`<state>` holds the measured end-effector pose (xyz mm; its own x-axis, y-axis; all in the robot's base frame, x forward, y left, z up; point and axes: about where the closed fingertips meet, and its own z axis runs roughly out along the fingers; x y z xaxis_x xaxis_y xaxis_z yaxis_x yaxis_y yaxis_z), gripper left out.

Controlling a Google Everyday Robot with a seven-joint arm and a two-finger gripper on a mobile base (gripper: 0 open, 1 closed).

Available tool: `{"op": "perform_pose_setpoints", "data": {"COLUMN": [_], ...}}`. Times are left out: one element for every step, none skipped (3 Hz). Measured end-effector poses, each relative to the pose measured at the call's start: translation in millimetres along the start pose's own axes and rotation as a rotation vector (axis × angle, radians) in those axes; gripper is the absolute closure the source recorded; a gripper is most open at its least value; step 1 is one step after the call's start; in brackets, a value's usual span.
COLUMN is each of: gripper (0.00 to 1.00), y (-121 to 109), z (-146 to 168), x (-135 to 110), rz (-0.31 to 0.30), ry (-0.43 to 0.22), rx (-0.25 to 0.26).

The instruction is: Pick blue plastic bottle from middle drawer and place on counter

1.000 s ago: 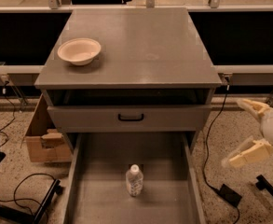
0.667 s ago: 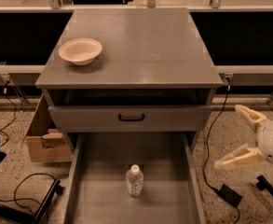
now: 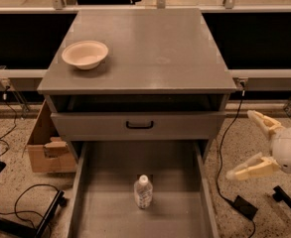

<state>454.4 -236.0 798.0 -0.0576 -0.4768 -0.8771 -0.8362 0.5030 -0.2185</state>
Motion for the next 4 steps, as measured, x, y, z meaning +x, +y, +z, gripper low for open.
{"op": "perform_pose_setpoints", "data": {"gripper": [0.00,0.00,0.00,0.00], "y": [17,49,76,91], "z": [31,86,144,195], "x": [30,75,115,148], "rz": [0.039,0.099,0.147,0.168], "ry": [-0.003,-0.054,-0.117,-0.156], "rx": [-0.028,-0.082,-0.133,-0.166]}}
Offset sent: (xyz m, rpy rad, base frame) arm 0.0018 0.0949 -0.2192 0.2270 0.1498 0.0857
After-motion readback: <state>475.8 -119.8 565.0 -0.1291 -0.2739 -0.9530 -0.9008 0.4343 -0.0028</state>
